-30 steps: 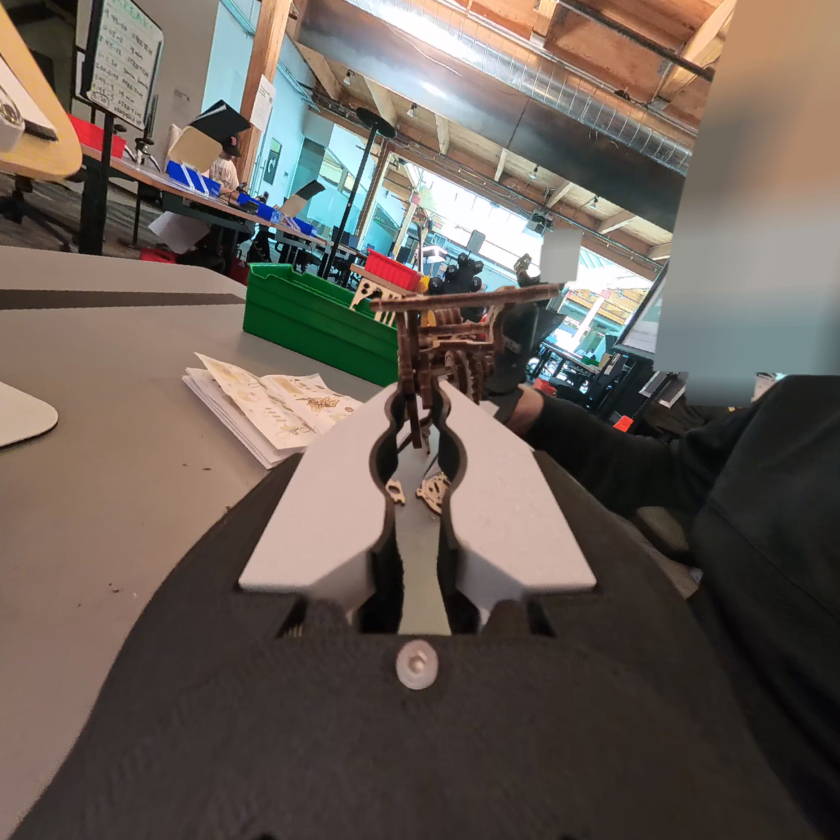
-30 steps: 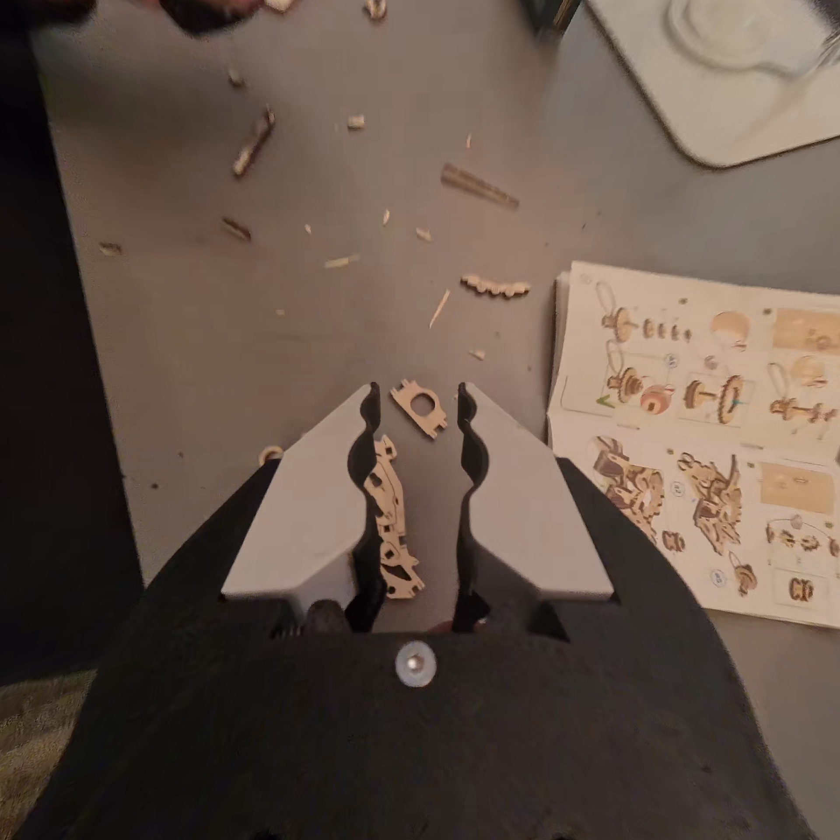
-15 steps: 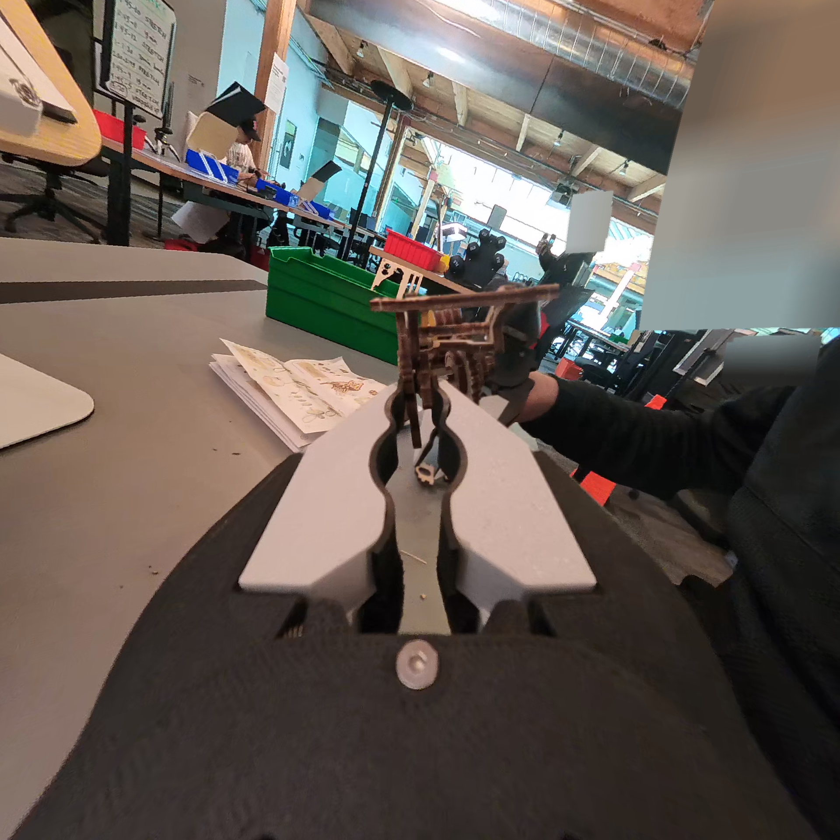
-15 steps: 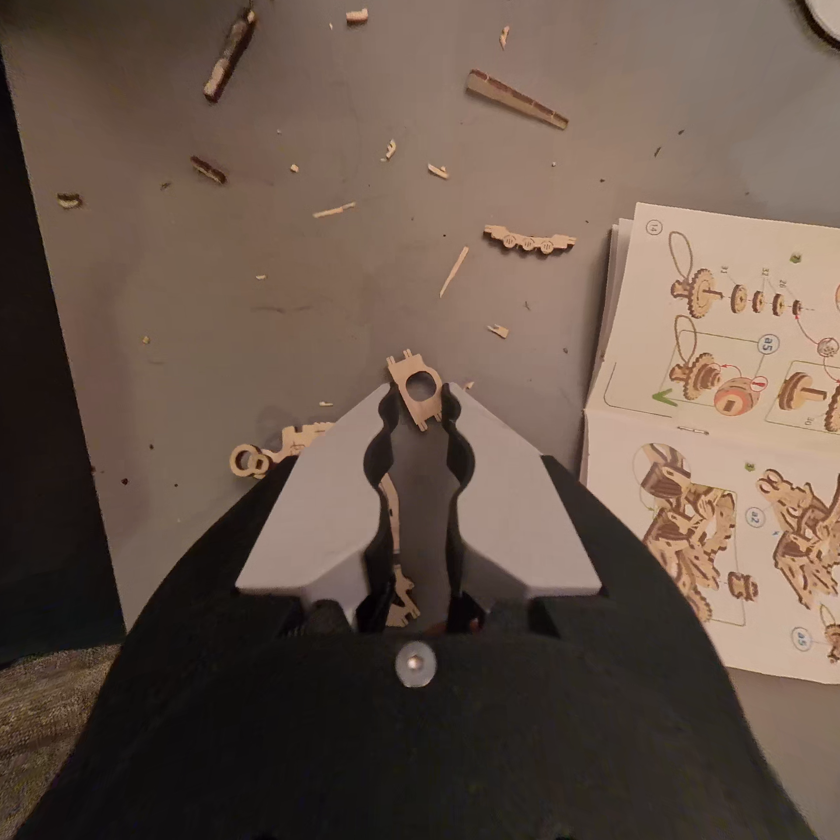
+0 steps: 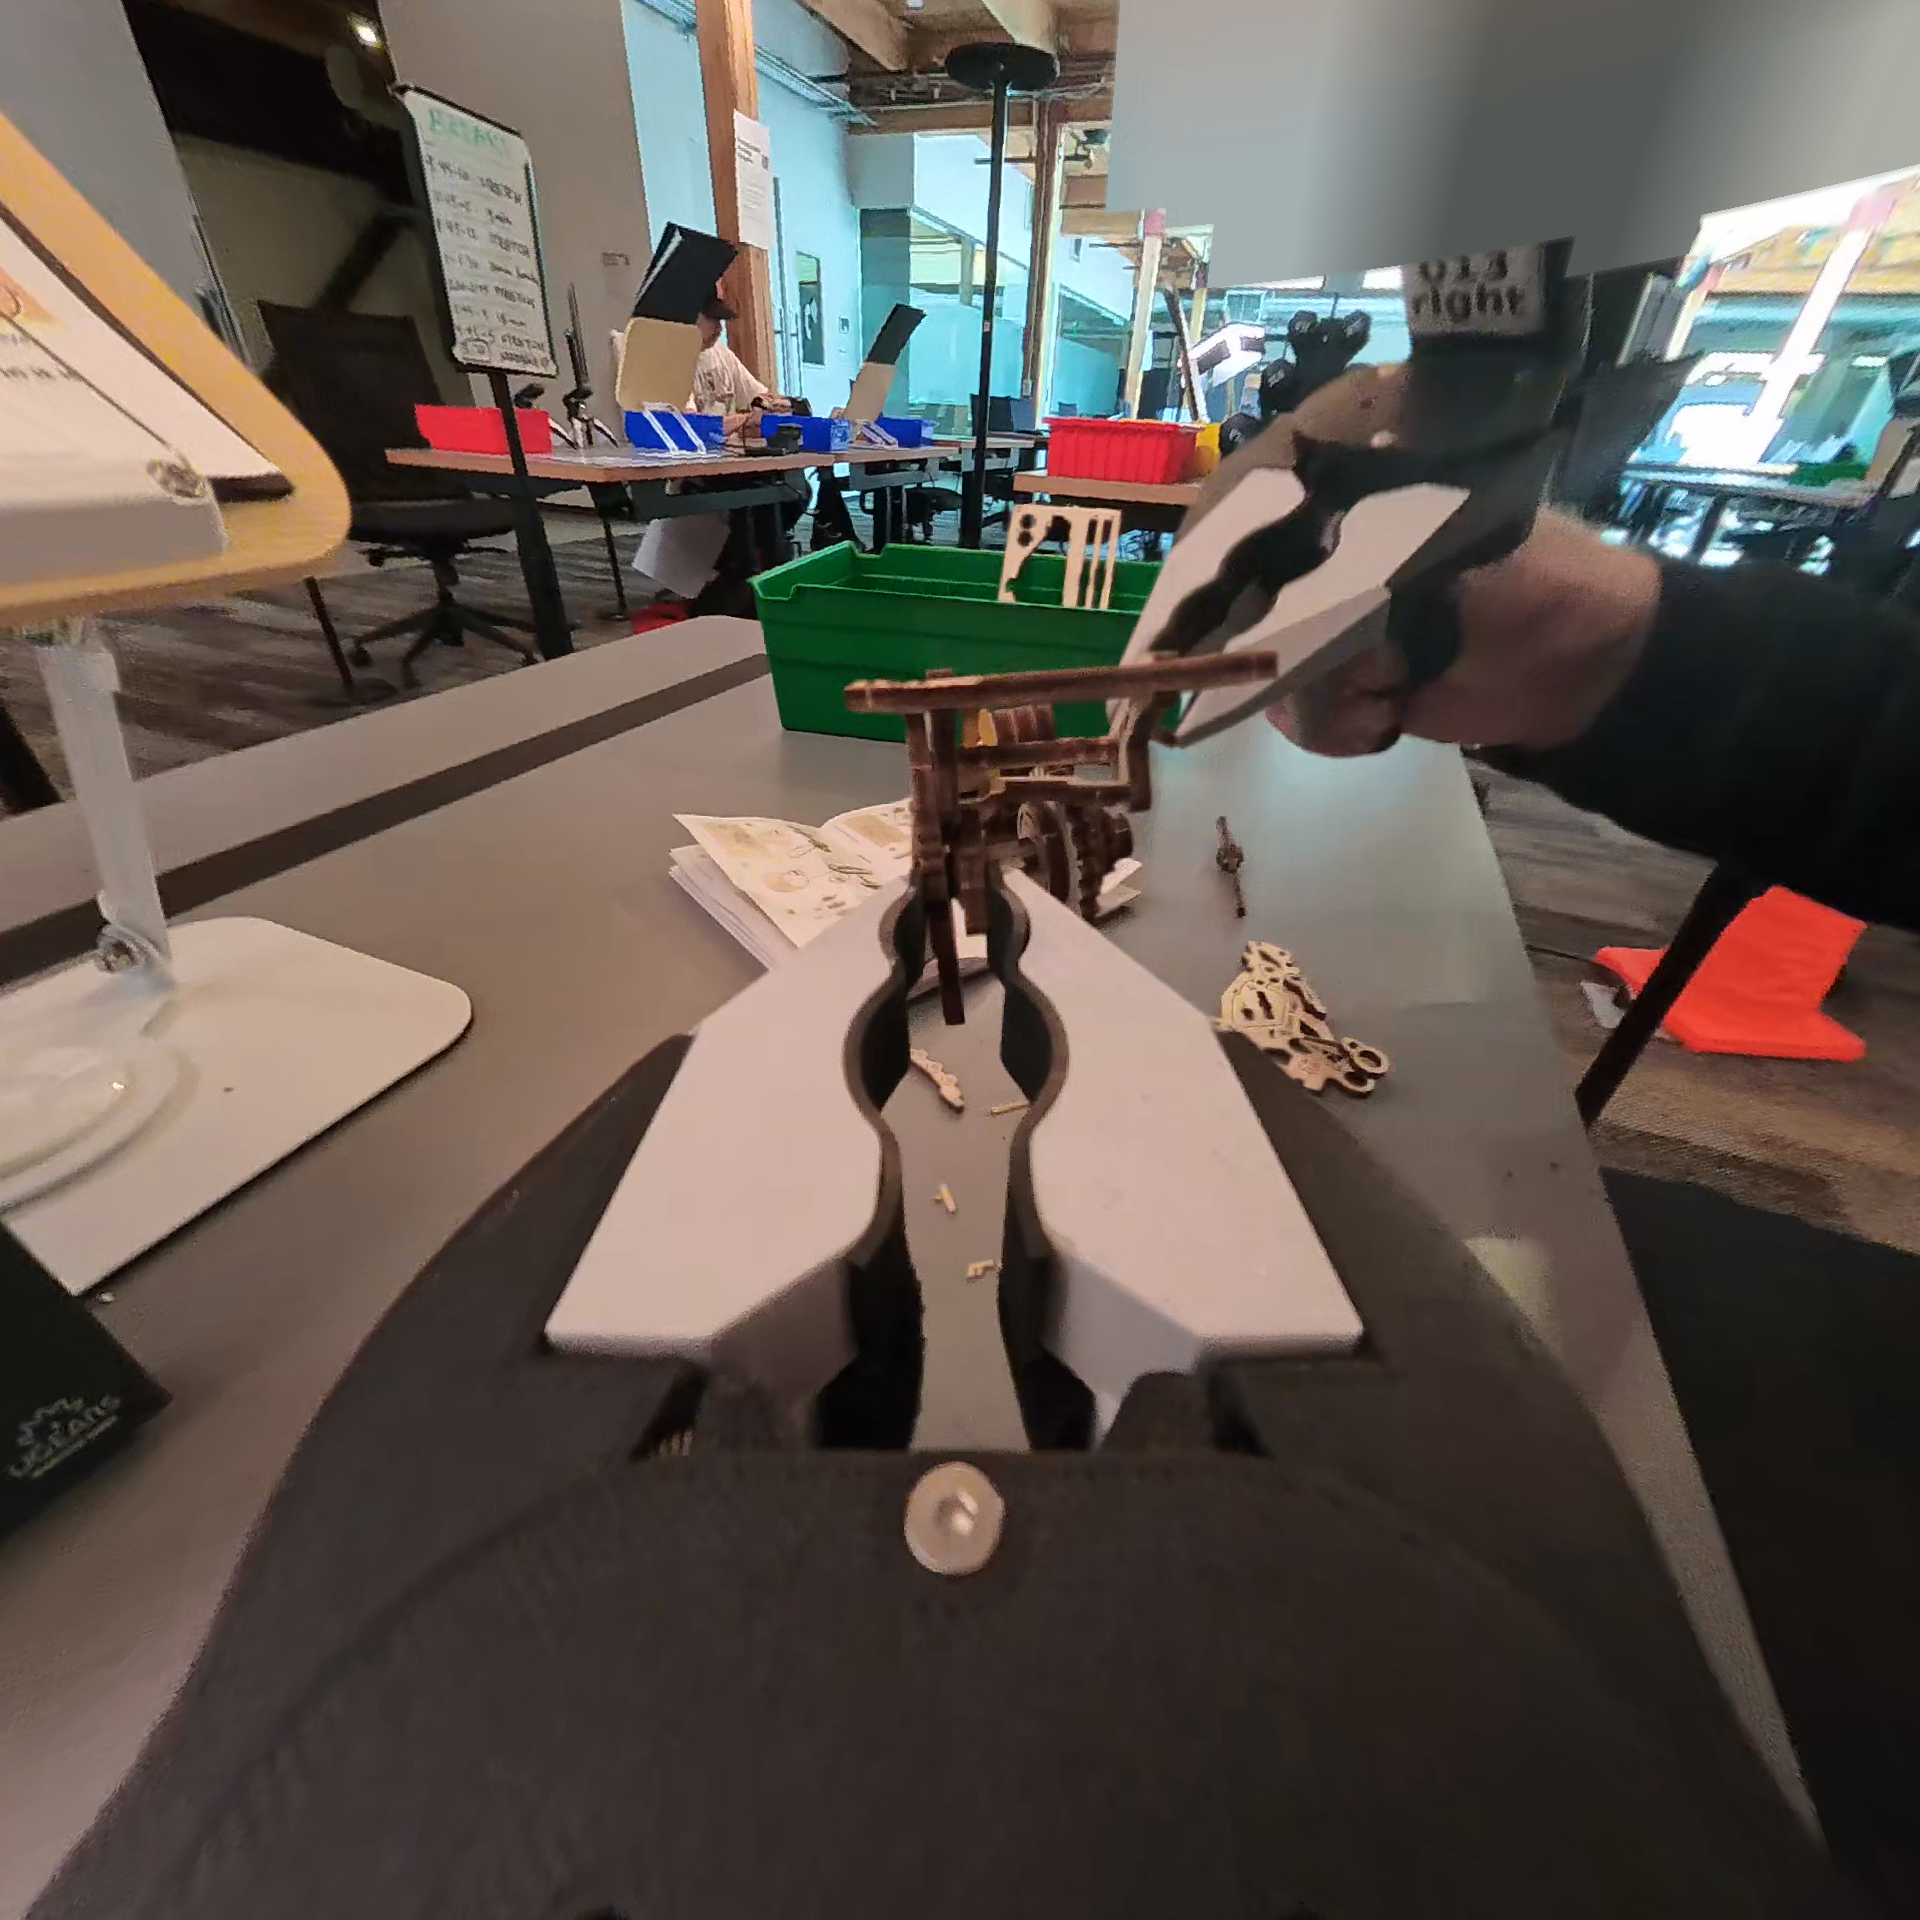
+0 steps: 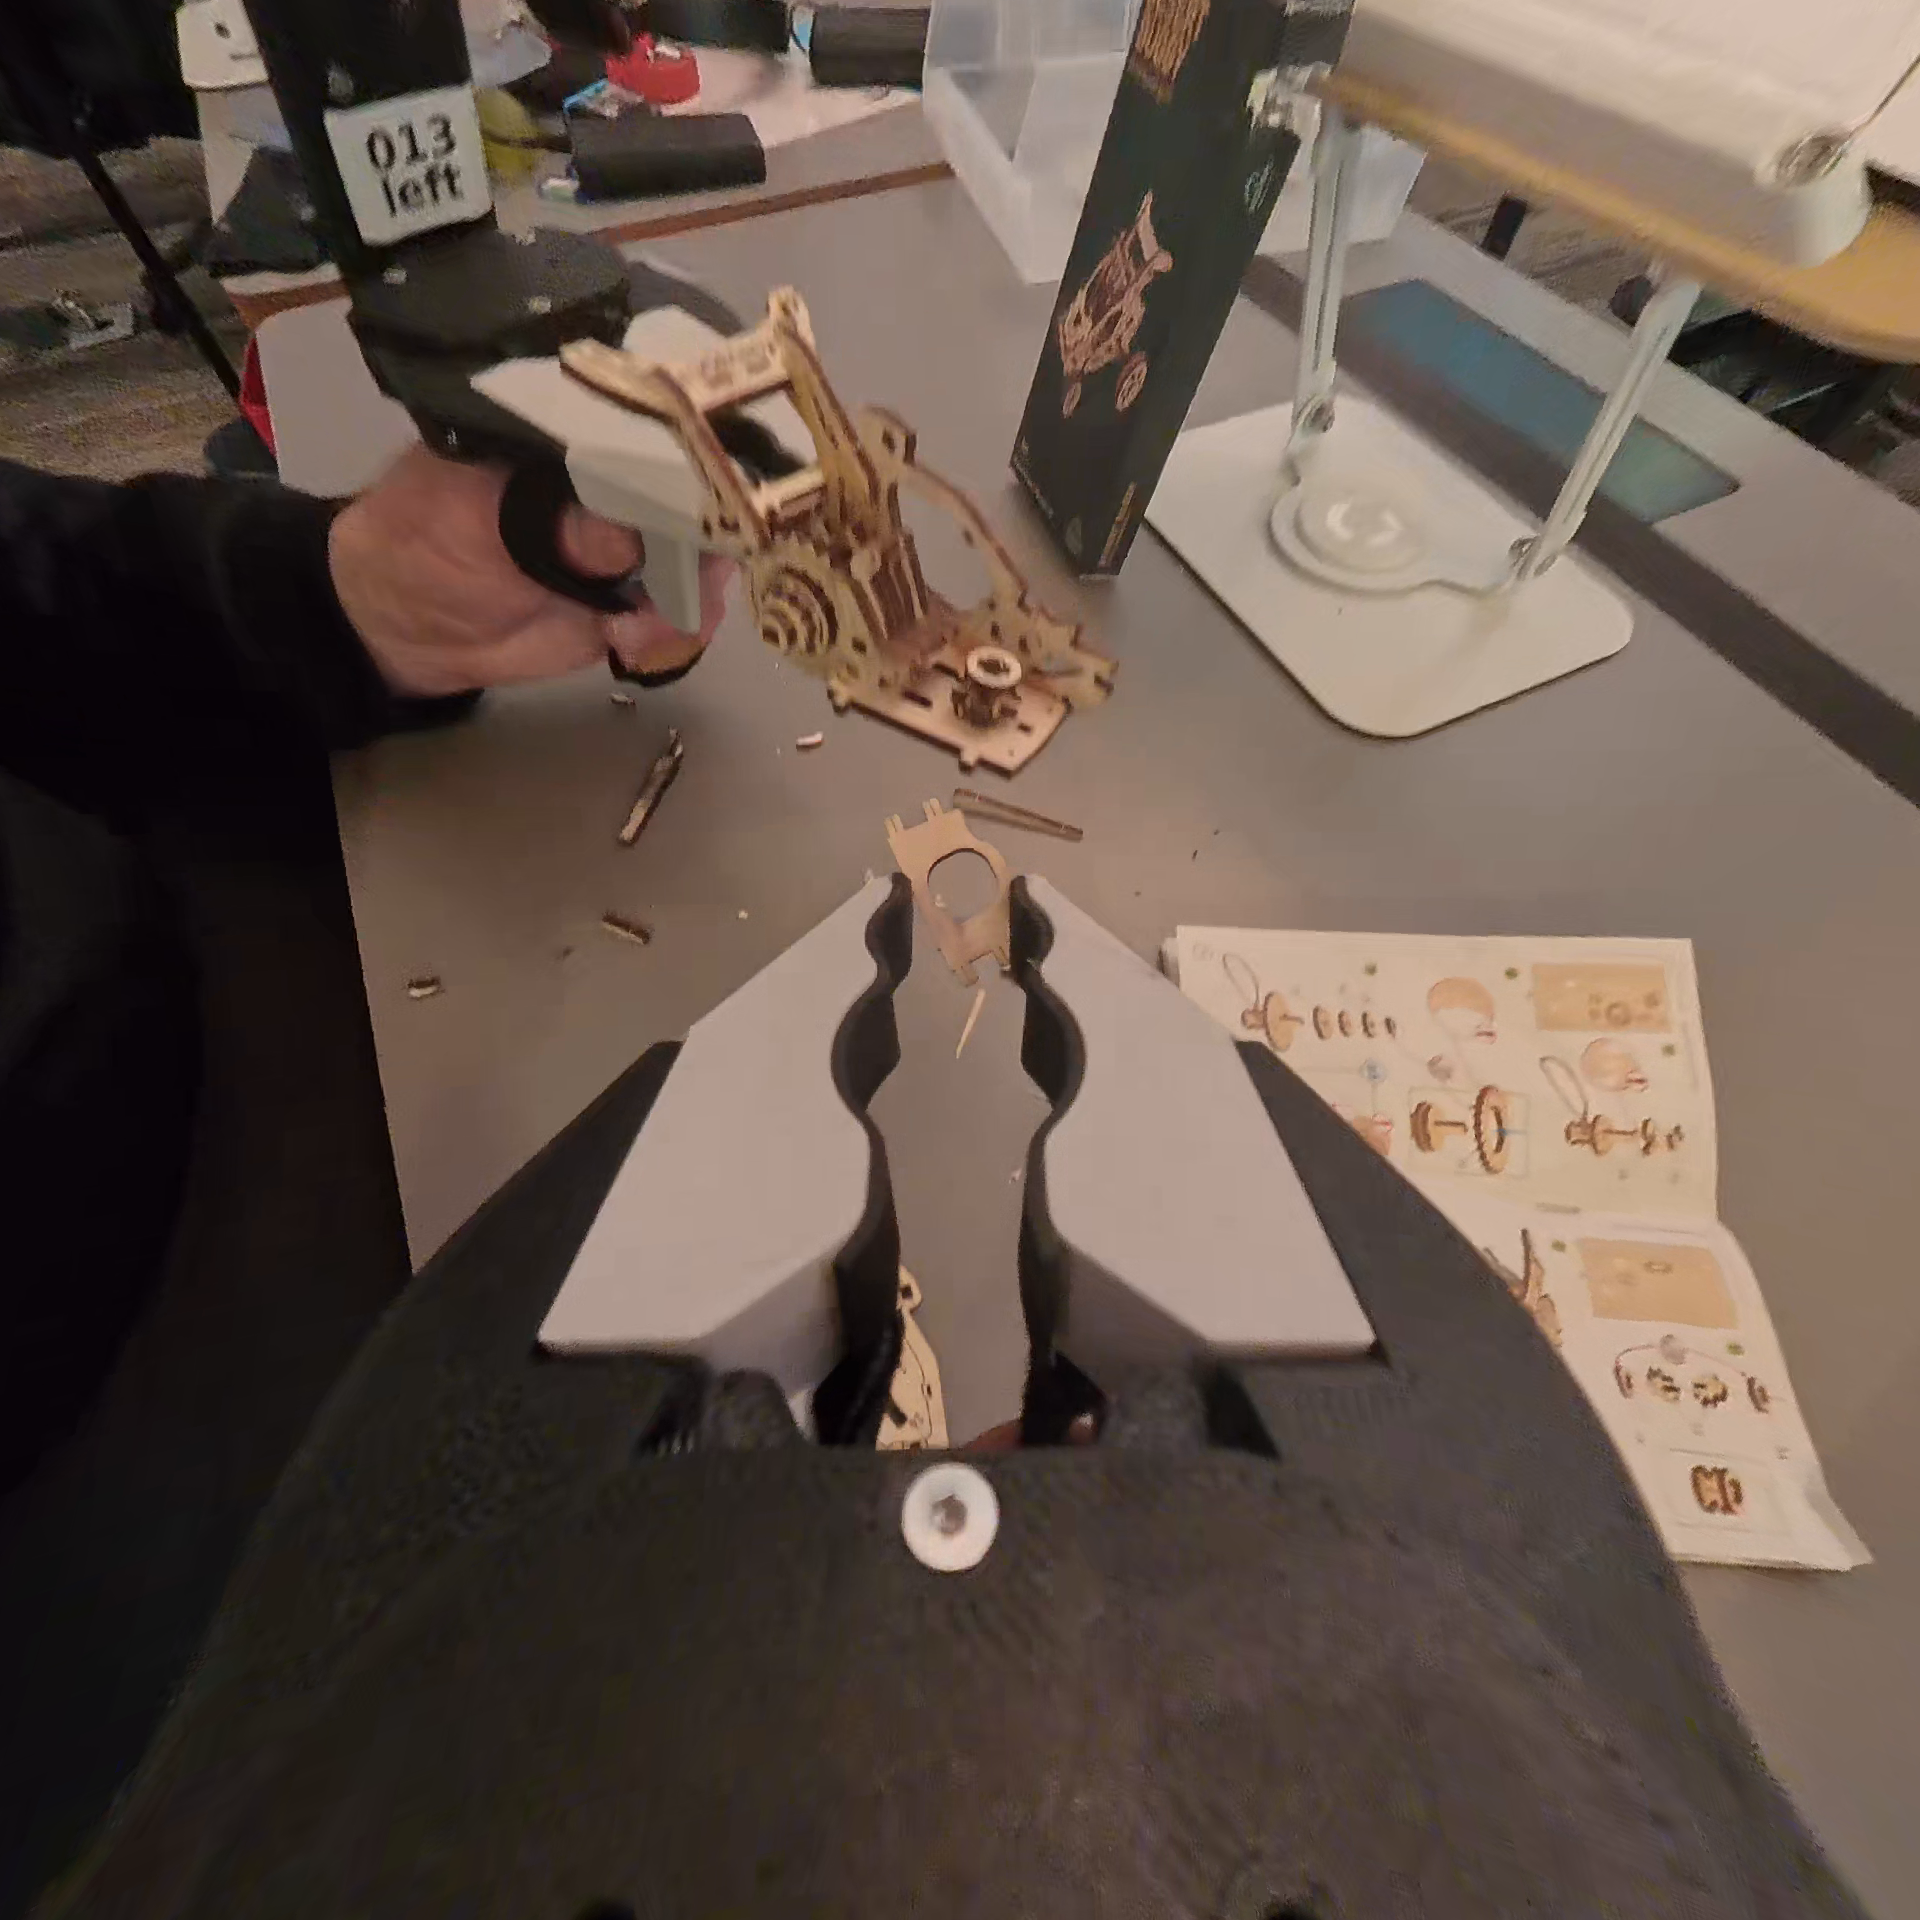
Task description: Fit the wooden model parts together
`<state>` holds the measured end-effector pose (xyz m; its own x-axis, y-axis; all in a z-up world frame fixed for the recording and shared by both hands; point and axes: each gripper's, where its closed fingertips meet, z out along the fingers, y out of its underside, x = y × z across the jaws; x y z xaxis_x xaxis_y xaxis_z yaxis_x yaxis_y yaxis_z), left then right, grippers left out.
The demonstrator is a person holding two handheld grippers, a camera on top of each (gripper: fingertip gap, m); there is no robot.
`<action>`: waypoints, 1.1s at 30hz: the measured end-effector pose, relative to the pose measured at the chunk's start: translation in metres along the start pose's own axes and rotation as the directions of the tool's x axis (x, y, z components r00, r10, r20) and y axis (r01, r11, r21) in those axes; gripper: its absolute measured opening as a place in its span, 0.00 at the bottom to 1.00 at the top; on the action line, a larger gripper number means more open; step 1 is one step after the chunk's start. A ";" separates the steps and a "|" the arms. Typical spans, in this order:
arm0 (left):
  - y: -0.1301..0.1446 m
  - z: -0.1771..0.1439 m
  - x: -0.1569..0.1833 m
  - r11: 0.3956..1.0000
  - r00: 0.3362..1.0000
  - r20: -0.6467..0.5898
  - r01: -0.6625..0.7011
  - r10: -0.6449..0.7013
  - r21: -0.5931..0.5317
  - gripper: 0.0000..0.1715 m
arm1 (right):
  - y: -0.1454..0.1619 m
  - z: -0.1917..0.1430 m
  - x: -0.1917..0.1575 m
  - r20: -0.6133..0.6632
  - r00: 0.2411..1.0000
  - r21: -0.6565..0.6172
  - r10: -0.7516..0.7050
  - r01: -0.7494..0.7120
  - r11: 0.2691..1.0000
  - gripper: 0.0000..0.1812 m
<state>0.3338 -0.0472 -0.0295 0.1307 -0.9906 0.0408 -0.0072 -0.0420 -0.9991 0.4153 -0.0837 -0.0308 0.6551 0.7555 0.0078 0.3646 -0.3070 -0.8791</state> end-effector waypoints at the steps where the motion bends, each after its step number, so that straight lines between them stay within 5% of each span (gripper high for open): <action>1: 0.000 0.001 0.001 1.000 1.000 0.004 -0.021 0.021 -0.004 0.05 | -0.004 0.001 0.000 -0.002 1.000 0.002 -0.004 0.004 1.000 0.08; 16: 0.001 0.007 0.004 0.959 0.952 0.119 -0.274 0.281 -0.067 0.05 | -0.030 0.021 0.015 -0.092 0.994 -0.086 -0.055 0.047 0.995 0.08; 33: 0.006 0.013 0.002 0.871 0.851 0.205 -0.443 0.483 -0.212 0.05 | -0.015 0.039 0.025 -0.172 0.966 -0.106 0.192 -0.212 0.972 0.09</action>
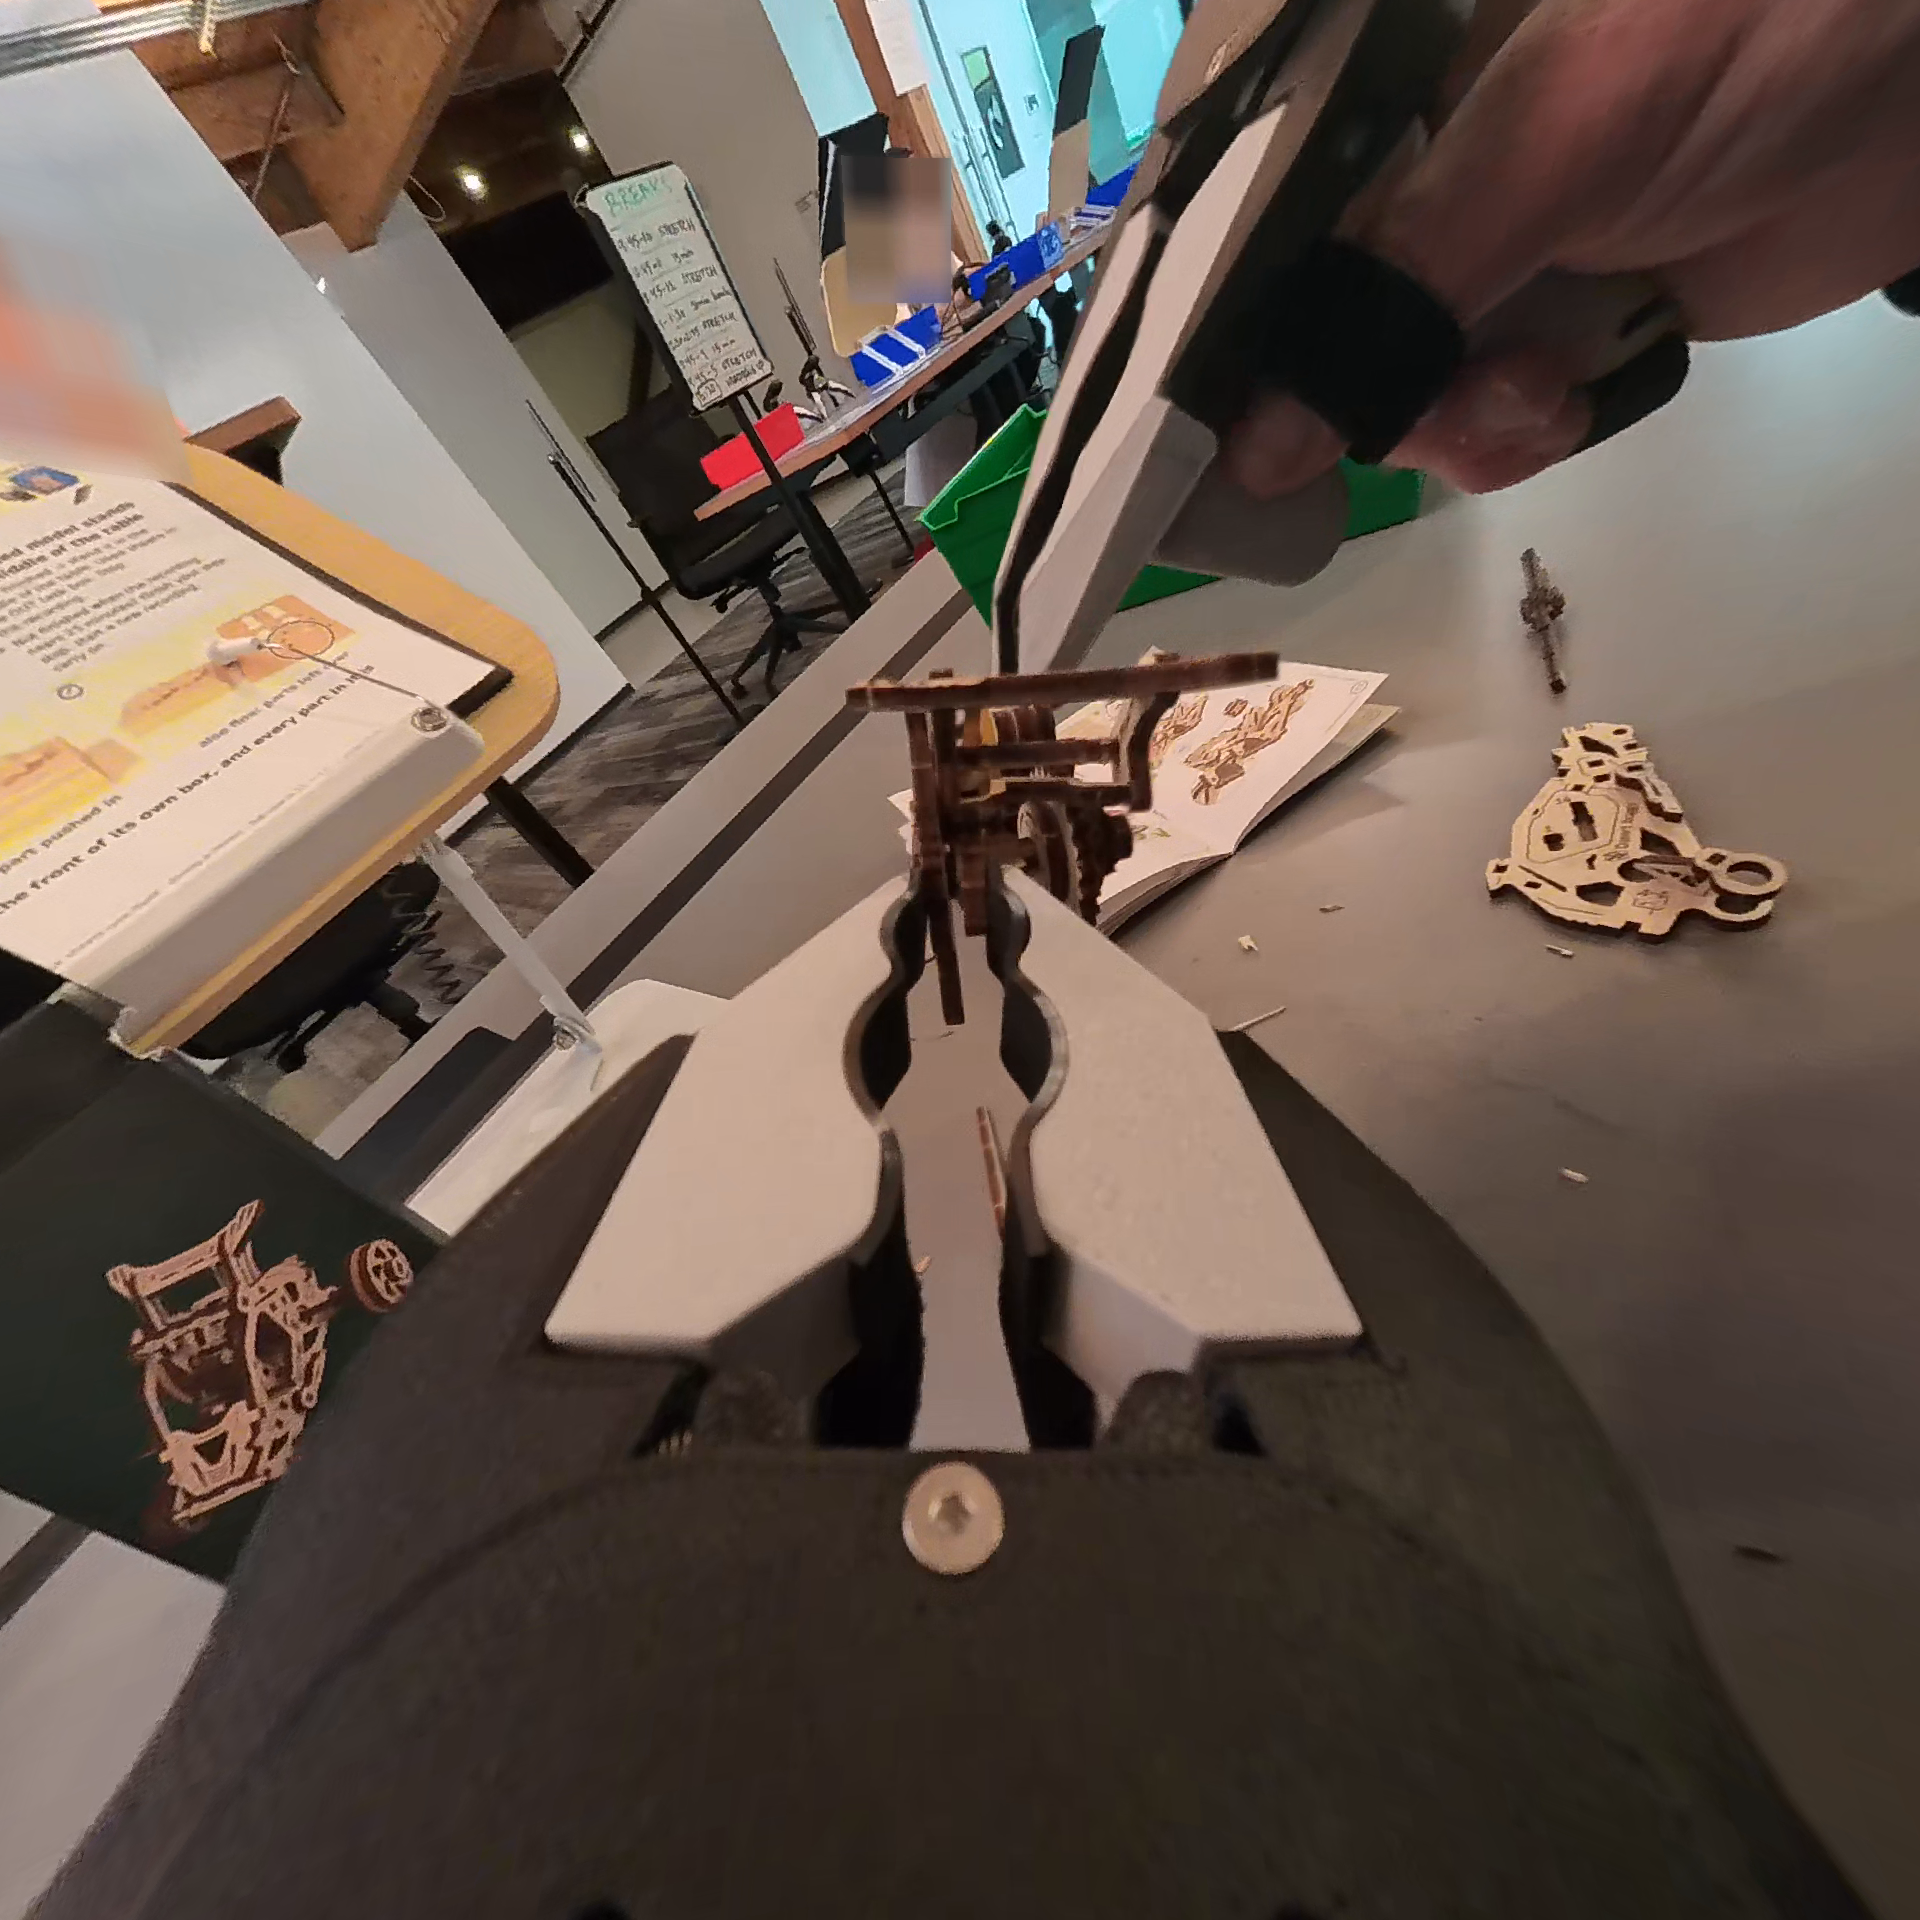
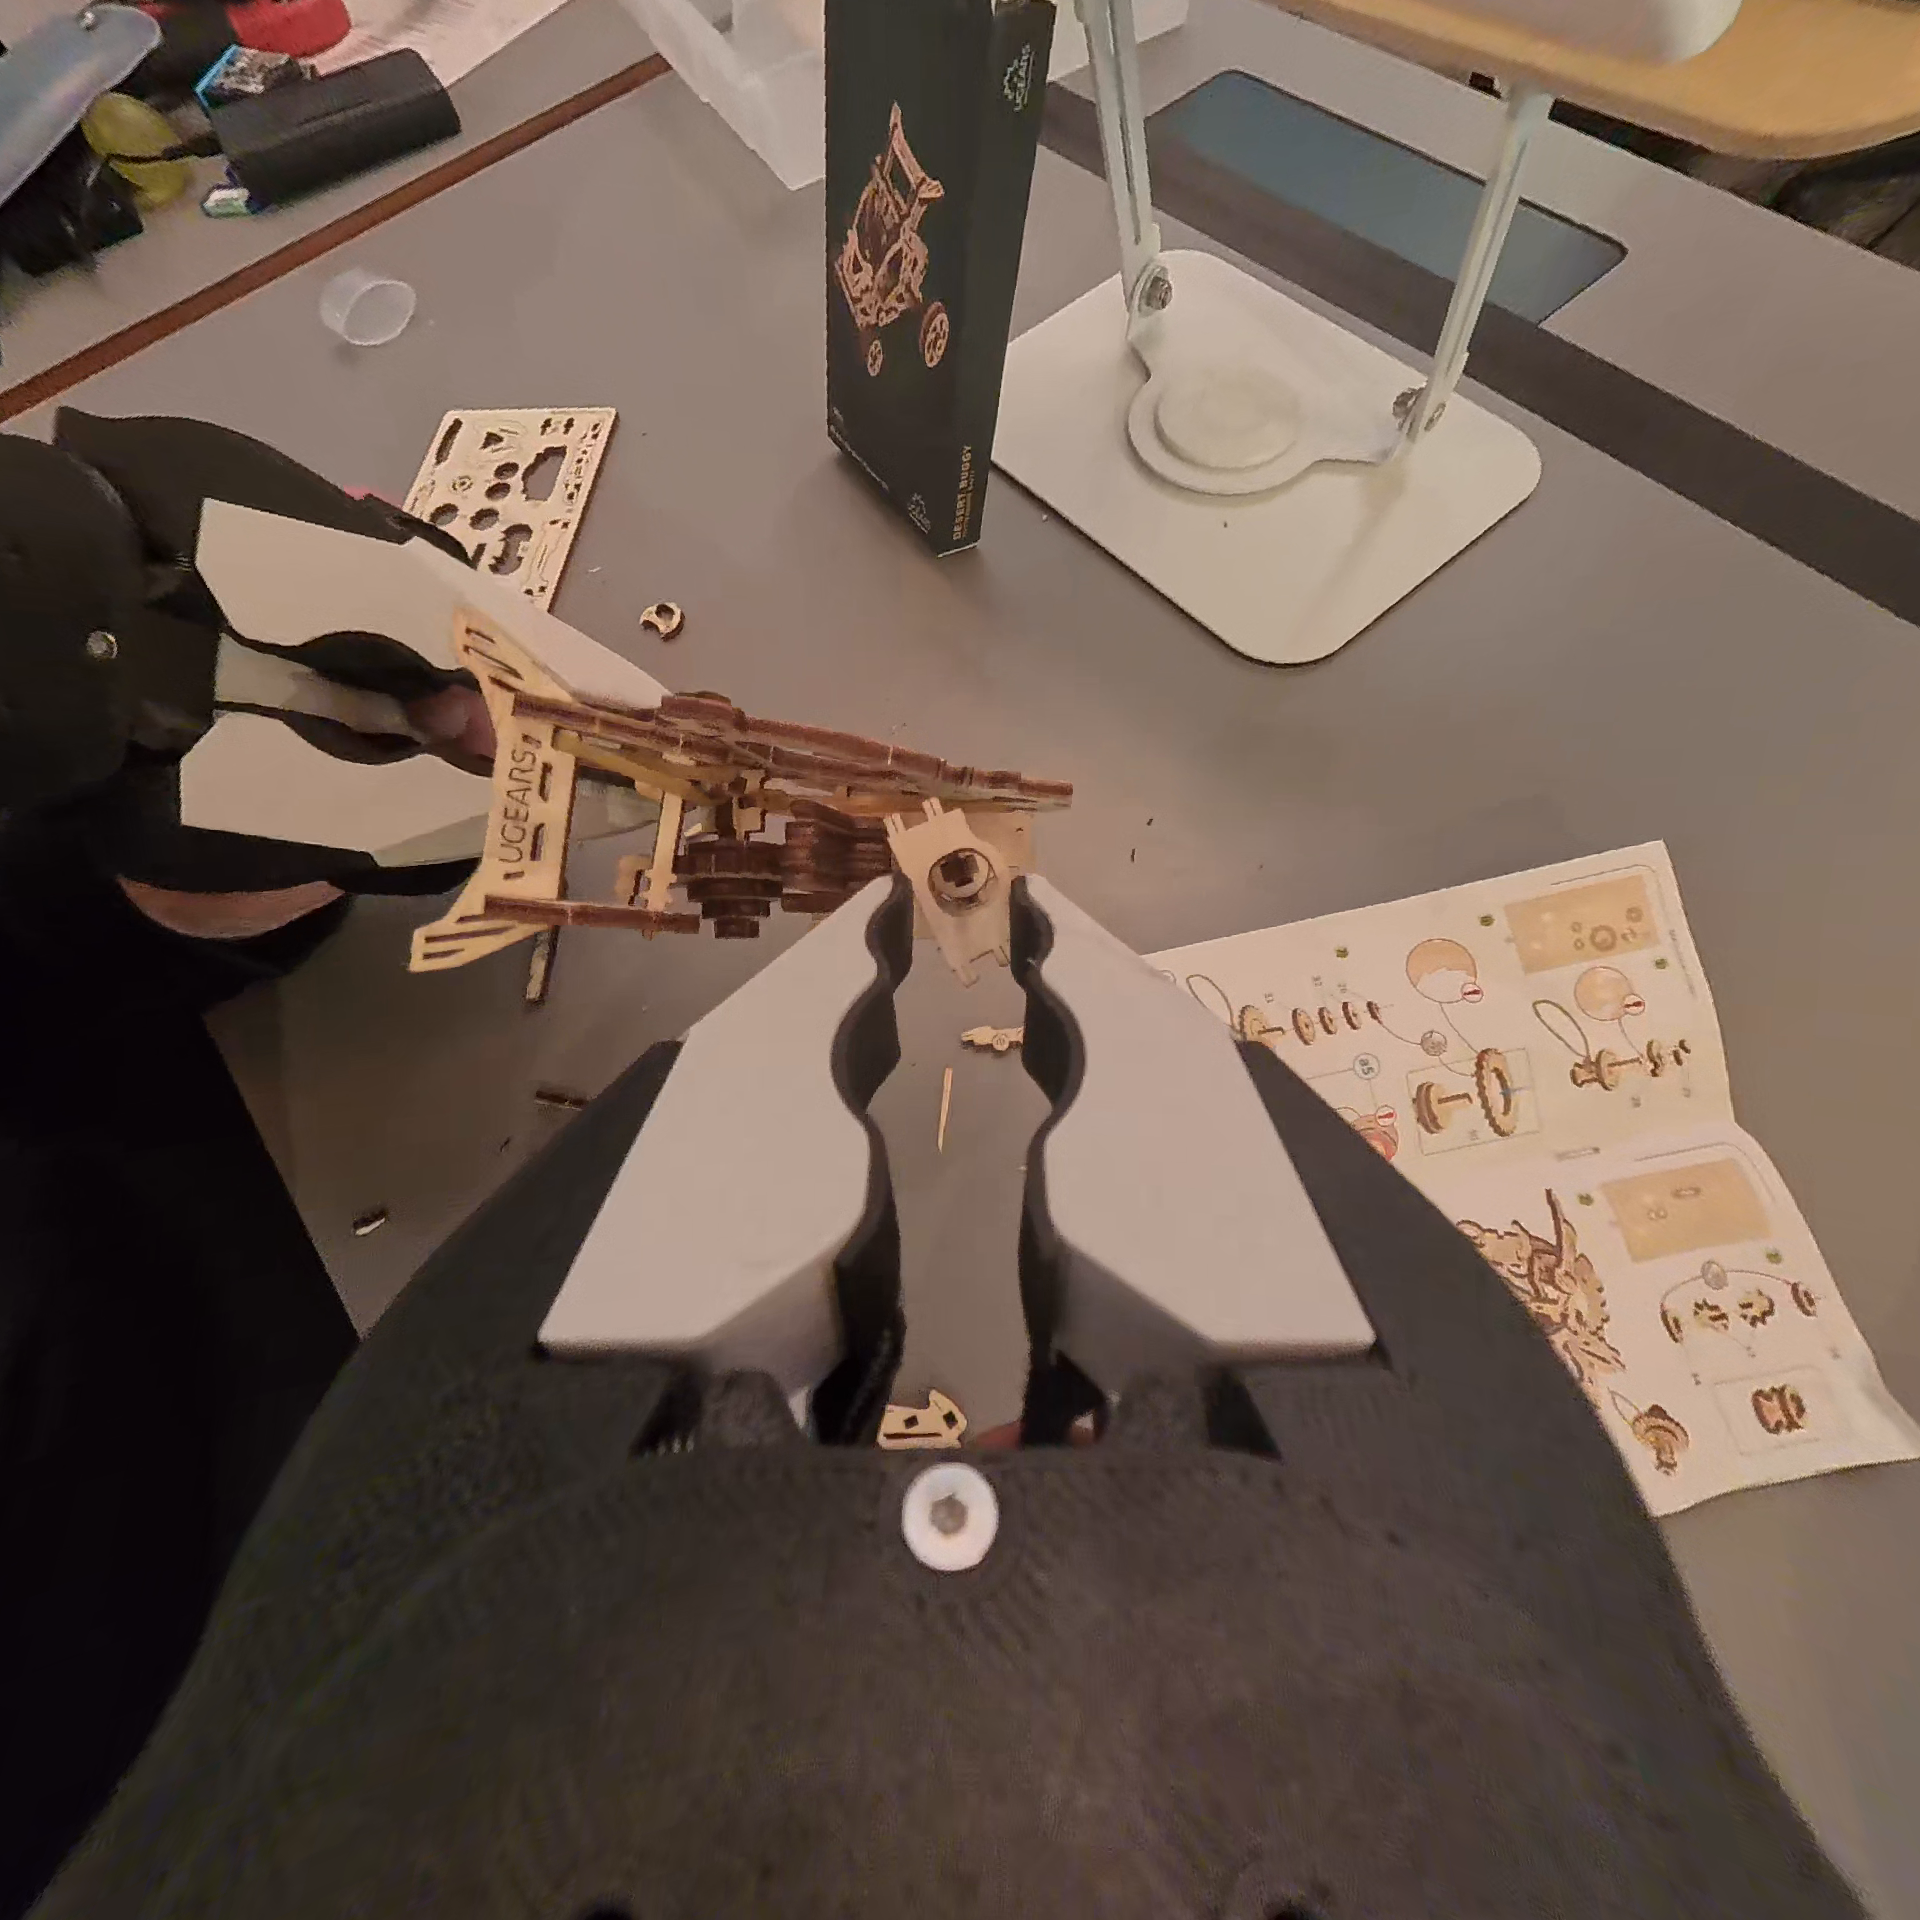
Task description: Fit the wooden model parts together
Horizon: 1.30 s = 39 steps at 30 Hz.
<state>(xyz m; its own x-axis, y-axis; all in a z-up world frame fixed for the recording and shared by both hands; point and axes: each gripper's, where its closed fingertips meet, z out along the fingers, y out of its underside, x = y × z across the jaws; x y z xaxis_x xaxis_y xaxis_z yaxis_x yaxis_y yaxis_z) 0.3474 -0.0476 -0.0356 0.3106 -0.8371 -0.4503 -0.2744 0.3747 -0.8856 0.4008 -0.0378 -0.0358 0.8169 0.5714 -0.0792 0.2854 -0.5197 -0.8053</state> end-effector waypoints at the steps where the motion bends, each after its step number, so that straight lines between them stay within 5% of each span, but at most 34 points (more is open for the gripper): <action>1: 0.000 0.000 0.001 1.000 1.000 -0.001 -0.003 0.003 0.000 0.05 | 0.001 0.001 0.000 -0.001 1.000 -0.007 0.000 0.000 1.000 0.09; 13: 0.001 0.002 0.002 0.997 0.997 0.023 -0.068 0.069 -0.027 0.05 | 0.004 0.008 0.000 -0.007 0.999 -0.106 -0.032 0.031 0.994 0.09; 32: -0.005 -0.003 -0.007 0.999 0.999 0.035 0.016 -0.017 0.037 0.05 | -0.004 0.012 -0.004 0.125 0.988 0.015 0.095 -0.097 0.995 0.08; 39: -0.006 -0.002 -0.005 0.999 0.998 0.049 -0.028 0.026 0.031 0.05 | -0.004 0.011 -0.004 0.162 0.980 -0.038 0.114 -0.110 0.993 0.08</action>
